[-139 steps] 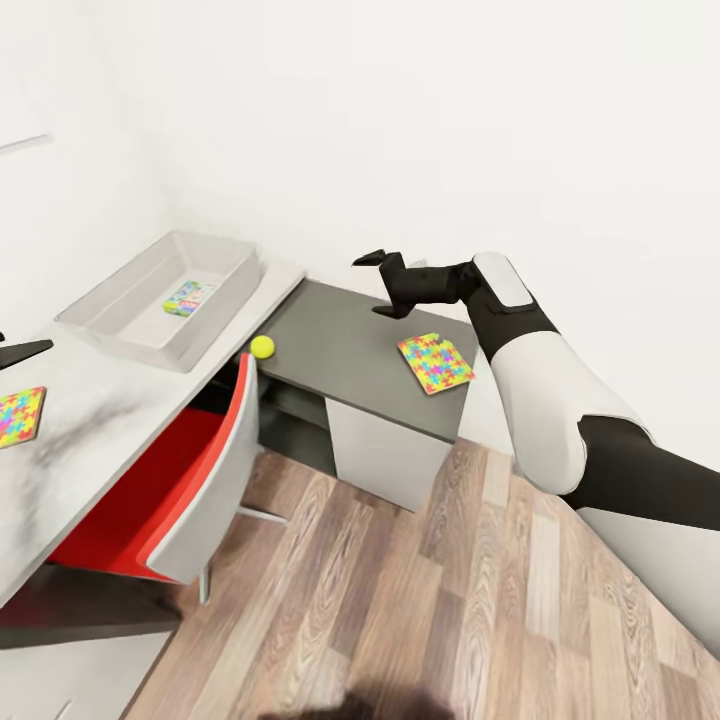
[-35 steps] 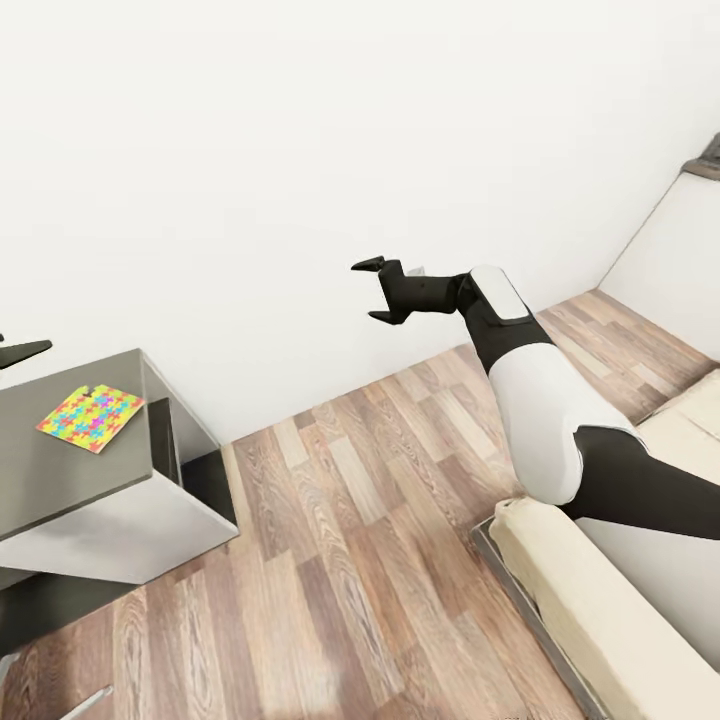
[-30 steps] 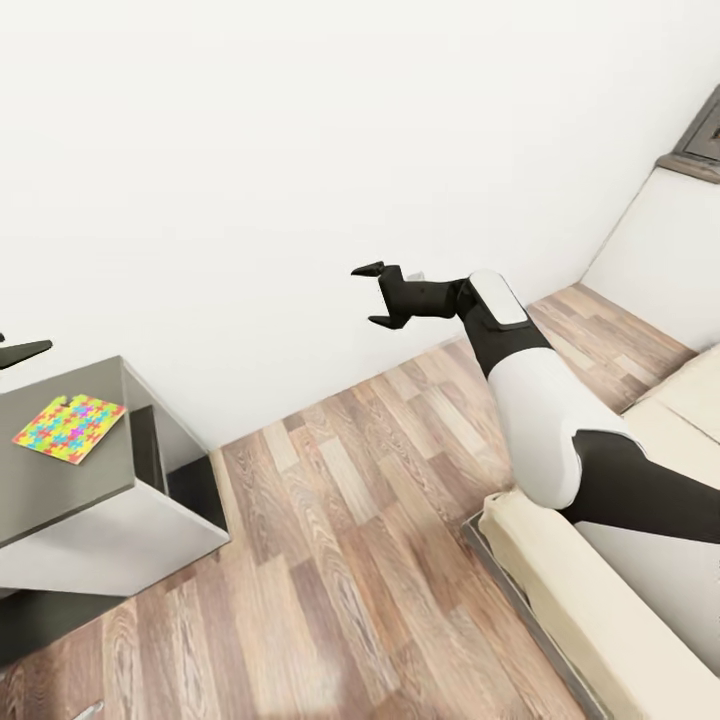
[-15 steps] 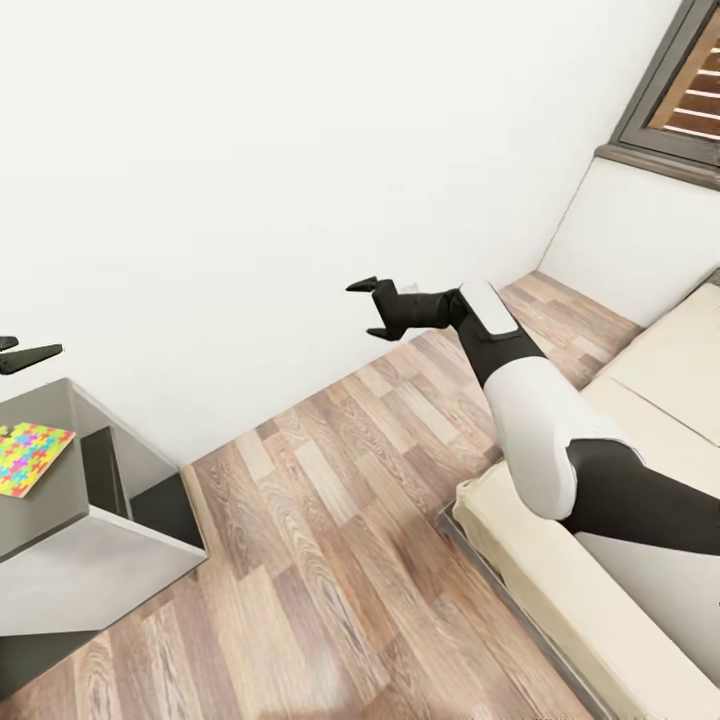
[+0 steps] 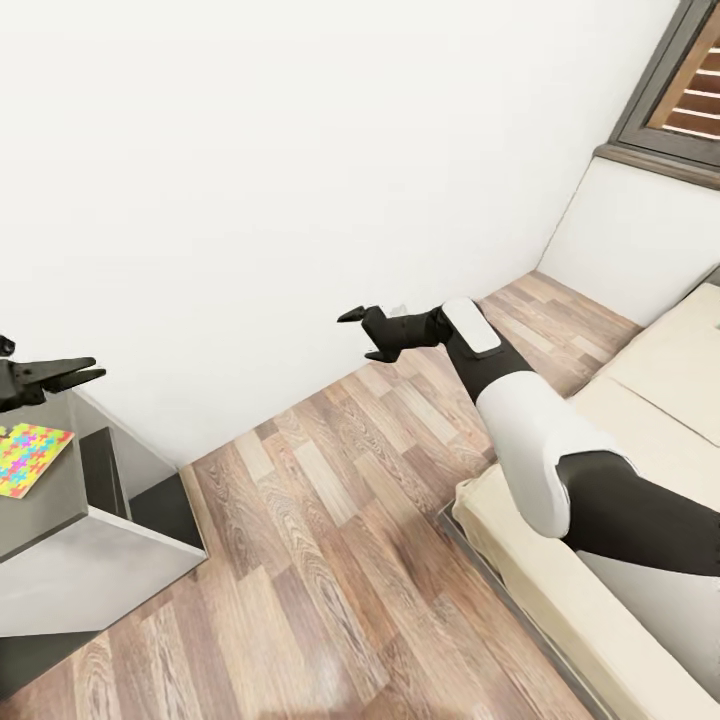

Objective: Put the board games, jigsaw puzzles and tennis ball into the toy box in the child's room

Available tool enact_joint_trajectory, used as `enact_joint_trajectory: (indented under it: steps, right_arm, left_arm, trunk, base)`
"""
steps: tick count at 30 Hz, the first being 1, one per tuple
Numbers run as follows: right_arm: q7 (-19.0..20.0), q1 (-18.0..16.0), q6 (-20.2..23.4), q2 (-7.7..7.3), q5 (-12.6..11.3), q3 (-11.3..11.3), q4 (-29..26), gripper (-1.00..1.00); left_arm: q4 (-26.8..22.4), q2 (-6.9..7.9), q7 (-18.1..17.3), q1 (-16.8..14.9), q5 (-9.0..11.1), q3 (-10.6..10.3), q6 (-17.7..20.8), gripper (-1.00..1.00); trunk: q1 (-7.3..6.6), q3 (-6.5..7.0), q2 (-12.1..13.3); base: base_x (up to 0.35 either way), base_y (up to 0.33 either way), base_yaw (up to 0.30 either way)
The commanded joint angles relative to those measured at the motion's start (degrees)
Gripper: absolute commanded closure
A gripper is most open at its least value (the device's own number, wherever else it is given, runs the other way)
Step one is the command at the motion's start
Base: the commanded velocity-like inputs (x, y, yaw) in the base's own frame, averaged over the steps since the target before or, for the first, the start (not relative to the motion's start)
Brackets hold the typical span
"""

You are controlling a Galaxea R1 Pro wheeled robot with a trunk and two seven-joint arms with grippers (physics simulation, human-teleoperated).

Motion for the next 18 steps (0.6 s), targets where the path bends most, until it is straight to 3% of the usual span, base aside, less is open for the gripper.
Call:
enact_joint_trajectory:
  steps: [1,4,12,15,18]
  right_arm:
    - [-1.05,0.0,0.05,0.0,-0.59,0.77,-0.03,-1.0]
    - [-3.95,0.06,0.2,0.0,-0.79,3.06,0.03,-1.0]
    - [-6.61,0.2,4.62,0.0,-0.69,4.19,-0.05,-1.0]
    - [-6.84,0.56,5.91,0.0,-0.59,4.27,-0.08,-1.0]
    - [-7.05,1.65,6.46,0.0,-0.52,4.36,-0.1,-1.0]
  left_arm:
    - [0.17,-0.3,1.38,-0.05,0.17,-0.44,0.52,-1.0]
    - [0.65,-2.11,9.09,-0.05,0.13,-2.29,0.52,-1.0]
    - [4.51,-7.22,26.04,-0.06,-0.05,-5.66,0.52,-1.0]
    - [5.76,-10.52,34.58,-0.04,-0.16,-7.8,0.52,-1.0]
    - [6.42,-12.88,40.56,-0.05,-0.11,-8.76,0.49,-1.0]
  trunk:
    - [0.01,-0.05,-0.06]
    - [0.01,-0.05,-0.06]
    - [0.01,-0.05,-0.06]
    - [0.01,-0.05,-0.06]
    - [0.01,-0.05,-0.06]
  base:
    - [0.0,0.0,0.0]
    - [0.0,0.0,0.0]
    - [0.0,0.0,0.0]
    - [0.0,0.0,0.0]
    - [0.0,0.0,0.0]
